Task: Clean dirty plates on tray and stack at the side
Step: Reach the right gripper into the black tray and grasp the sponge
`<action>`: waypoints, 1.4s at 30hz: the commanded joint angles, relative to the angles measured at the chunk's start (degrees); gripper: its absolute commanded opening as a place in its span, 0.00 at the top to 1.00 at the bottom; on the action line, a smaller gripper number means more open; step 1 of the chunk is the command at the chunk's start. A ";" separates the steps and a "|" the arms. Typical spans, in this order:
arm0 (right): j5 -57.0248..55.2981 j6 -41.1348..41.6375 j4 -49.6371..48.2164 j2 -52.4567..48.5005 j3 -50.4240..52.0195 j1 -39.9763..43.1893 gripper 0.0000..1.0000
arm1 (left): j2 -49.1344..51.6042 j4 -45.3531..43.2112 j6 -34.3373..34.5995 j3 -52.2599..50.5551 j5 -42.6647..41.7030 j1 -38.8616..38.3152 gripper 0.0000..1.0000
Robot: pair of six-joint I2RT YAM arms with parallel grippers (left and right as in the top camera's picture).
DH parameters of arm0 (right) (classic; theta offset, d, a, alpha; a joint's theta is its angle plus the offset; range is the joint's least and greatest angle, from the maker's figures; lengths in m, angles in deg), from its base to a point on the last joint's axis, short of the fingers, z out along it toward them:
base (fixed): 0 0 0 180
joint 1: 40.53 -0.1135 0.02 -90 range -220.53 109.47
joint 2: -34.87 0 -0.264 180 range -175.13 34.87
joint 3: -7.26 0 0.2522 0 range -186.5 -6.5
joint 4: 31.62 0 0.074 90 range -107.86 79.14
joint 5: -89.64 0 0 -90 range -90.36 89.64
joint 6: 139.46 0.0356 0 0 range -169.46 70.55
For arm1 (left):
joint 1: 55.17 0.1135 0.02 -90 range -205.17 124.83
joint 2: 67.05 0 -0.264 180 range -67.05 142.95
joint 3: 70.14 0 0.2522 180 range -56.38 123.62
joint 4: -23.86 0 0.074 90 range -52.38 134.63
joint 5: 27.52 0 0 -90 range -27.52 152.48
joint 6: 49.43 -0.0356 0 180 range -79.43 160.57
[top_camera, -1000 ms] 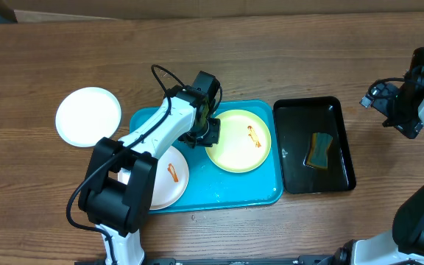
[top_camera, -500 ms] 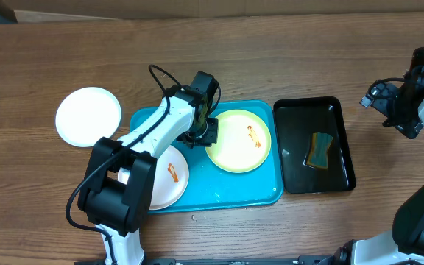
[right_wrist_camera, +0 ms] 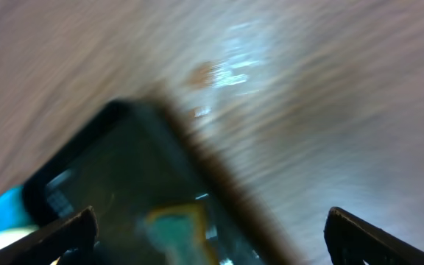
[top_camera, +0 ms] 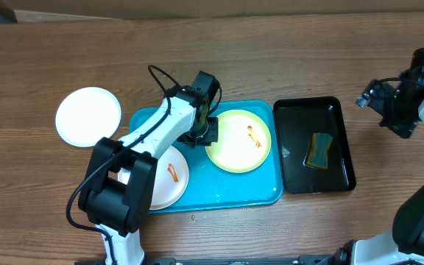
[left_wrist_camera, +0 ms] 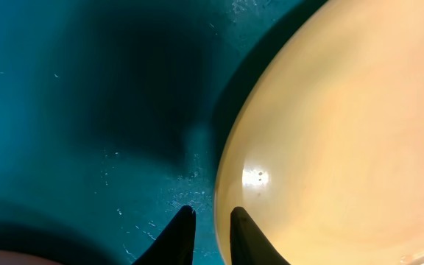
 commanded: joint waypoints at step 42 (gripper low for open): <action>2.10 1.11 -5.77 1.42 23.26 -24.81 0.75 | 0.50 -2.69 2.29 -2.12 0.31 -0.50 0.83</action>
